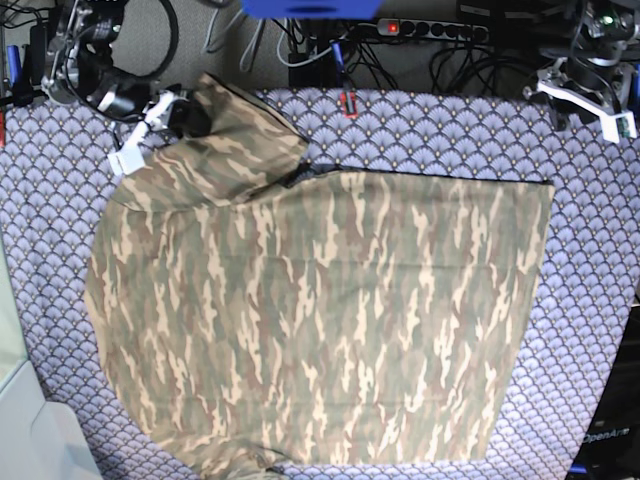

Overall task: Fold the T-shirt properly
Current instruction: 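Grasp the camouflage shirt's collar-side corners with both grippers, then lift the collar edge with both grippers and pull it toward the hem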

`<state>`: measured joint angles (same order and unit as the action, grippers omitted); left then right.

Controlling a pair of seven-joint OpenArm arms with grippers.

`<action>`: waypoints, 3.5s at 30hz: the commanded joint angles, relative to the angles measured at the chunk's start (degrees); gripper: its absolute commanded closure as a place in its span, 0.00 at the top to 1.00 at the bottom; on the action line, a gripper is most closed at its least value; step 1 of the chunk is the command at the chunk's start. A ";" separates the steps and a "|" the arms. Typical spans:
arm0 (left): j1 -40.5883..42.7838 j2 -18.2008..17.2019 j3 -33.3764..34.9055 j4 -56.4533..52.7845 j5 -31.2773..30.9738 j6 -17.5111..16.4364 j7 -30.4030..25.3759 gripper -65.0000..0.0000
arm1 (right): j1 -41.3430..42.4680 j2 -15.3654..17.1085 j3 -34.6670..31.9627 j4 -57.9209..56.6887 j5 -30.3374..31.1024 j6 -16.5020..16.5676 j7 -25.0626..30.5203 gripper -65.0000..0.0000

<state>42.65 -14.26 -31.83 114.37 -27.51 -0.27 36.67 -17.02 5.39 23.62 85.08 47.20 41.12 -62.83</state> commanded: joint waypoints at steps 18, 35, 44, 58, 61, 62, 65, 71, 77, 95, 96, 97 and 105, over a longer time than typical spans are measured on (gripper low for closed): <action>-10.61 -0.82 -0.47 -1.71 -0.05 -0.21 3.99 0.43 | -1.23 -0.07 -0.36 -0.55 -5.49 -1.12 -4.47 0.00; -29.77 -1.69 0.32 -27.20 -0.05 -9.44 0.48 0.43 | -1.23 -0.07 -0.45 -0.64 -5.57 -1.12 -4.38 0.00; -31.45 -0.90 0.32 -34.41 -0.05 -9.35 -3.04 0.43 | -1.14 0.28 -0.45 -0.64 -5.57 -1.12 -4.29 0.00; -32.50 3.84 2.78 -37.05 -0.14 -9.44 -4.09 0.42 | -1.14 0.28 -0.54 -0.81 -5.57 -1.12 -4.47 0.00; -32.32 4.28 3.22 -37.40 -0.14 -9.44 -4.09 0.42 | -1.14 0.28 -0.54 -0.81 -5.57 -1.12 -4.47 0.00; -32.41 4.28 3.22 -37.49 -0.14 -9.44 -4.09 0.42 | -1.14 0.28 -0.54 -0.81 -5.57 -1.12 -4.47 0.00; -32.41 4.28 3.48 -37.58 -0.49 -9.44 -4.09 0.41 | -1.14 0.28 -0.54 -0.81 -5.57 -1.12 -4.47 0.00; -32.50 4.28 3.22 -36.96 -0.58 -9.44 -4.09 0.06 | -1.14 0.28 -0.54 -0.81 -5.57 -1.12 -4.29 0.00; -32.24 4.02 3.04 -36.96 -0.58 -9.44 -4.09 0.01 | -1.14 0.19 -0.54 -0.90 -5.57 -1.12 -4.38 0.00; -32.15 3.14 3.04 -36.52 -0.14 -9.44 -1.54 0.01 | -1.05 3.27 -5.81 -0.46 -7.95 -1.12 -3.33 0.00; -31.97 2.61 3.22 -36.08 -0.14 -9.44 -1.54 0.01 | -1.14 3.62 -6.34 -0.11 -8.74 -1.12 -2.45 0.00; -31.27 2.35 3.13 -35.55 -0.14 -9.44 -1.54 0.01 | -1.40 4.15 -6.96 0.77 -9.79 -1.12 -1.39 0.00; -26.35 0.42 3.04 -27.99 -0.14 -9.44 -1.46 0.01 | -7.73 6.35 -6.96 14.75 -13.05 -1.12 1.51 0.00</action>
<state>16.47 -12.88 -28.49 85.30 -27.46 -9.43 35.97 -24.71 11.25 16.38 99.20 34.22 40.21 -61.08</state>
